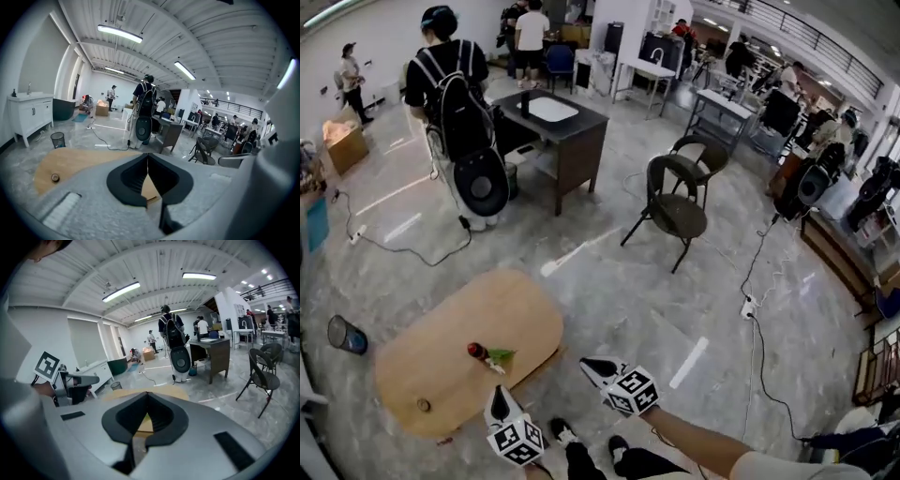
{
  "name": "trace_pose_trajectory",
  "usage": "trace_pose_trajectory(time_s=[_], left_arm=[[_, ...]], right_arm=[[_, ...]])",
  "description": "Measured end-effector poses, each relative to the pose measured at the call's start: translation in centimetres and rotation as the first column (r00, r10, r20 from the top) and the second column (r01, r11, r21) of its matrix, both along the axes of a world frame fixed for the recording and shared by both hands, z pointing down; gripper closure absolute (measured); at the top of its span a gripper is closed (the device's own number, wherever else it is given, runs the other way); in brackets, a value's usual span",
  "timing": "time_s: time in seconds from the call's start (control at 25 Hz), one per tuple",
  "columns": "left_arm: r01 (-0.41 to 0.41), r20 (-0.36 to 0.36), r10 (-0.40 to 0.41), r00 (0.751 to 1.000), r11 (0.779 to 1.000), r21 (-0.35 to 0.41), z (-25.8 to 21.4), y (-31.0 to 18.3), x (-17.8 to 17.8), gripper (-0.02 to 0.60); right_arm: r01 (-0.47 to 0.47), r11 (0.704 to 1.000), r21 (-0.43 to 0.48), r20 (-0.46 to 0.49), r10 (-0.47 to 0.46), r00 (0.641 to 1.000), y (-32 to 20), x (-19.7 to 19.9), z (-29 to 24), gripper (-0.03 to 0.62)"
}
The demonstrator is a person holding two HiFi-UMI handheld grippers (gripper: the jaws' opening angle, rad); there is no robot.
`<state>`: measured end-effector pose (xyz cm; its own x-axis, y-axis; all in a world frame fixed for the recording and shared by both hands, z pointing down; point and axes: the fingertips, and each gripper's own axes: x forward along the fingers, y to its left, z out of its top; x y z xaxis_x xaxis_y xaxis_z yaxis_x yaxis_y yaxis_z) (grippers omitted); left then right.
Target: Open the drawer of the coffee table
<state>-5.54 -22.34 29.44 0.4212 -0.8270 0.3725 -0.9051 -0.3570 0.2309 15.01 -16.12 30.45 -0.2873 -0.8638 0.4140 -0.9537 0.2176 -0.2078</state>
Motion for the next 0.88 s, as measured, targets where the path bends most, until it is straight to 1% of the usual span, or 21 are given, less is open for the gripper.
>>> trace_pose_trajectory(time_s=[0.08,0.12,0.2,0.24,0.28,0.36,0.44,0.56,0.64,0.76,0.88], left_arm=[[0.014,0.004,-0.014,1.0,1.0,-0.007,2.9,-0.4,0.1,0.571],[0.044,0.021,-0.044,0.999,0.999,-0.023,4.0,0.6,-1.0,0.571],[0.128,0.075,-0.123,0.99,0.99,-0.062,5.6,4.1,-4.0,0.571],[0.157,0.096,-0.15,0.984,0.985,-0.076,6.5,5.8,-5.2,0.571],[0.173,0.109,-0.163,0.981,0.981,-0.087,7.6,7.0,-6.2,0.571],[0.185,0.129,-0.171,0.977,0.978,-0.101,10.2,8.0,-7.9,0.571],[0.2,0.147,-0.184,0.972,0.974,-0.104,12.9,8.0,-9.9,0.571],[0.216,0.145,-0.2,0.969,0.971,-0.1,16.6,7.9,-11.7,0.571],[0.198,0.132,-0.186,0.974,0.977,-0.081,19.3,7.7,-11.9,0.571],[0.16,0.152,-0.151,0.977,0.986,-0.049,25.0,6.6,-12.3,0.571],[0.133,0.147,-0.13,0.981,0.991,-0.011,31.2,5.1,-12.9,0.571]], right_arm=[[0.034,0.999,0.011,-0.025,-0.034,0.999,-1.2,1.0,2.0,0.579],[0.079,0.997,0.005,-0.028,-0.079,0.997,-1.3,0.6,3.0,0.579],[0.198,0.98,-0.031,-0.042,-0.199,0.979,-0.9,-0.7,5.3,0.579],[0.238,0.97,-0.05,-0.051,-0.241,0.969,-0.7,-0.8,6.3,0.579],[0.26,0.964,-0.062,-0.058,-0.263,0.963,-0.6,-0.6,7.1,0.579],[0.27,0.961,-0.068,-0.07,-0.274,0.959,-1.1,0.0,8.9,0.579],[0.268,0.961,-0.068,-0.078,-0.273,0.959,-1.8,0.0,11.4,0.579],[0.287,0.955,-0.074,-0.087,-0.293,0.952,-1.9,-0.5,16.3,0.579],[0.307,0.949,-0.066,-0.098,-0.313,0.945,-2.1,-0.8,19.8,0.579],[0.299,0.953,-0.038,-0.1,-0.302,0.948,-3.0,-0.8,25.4,0.579],[0.282,0.959,0.001,-0.154,-0.279,0.948,-4.3,0.1,31.3,0.579]])
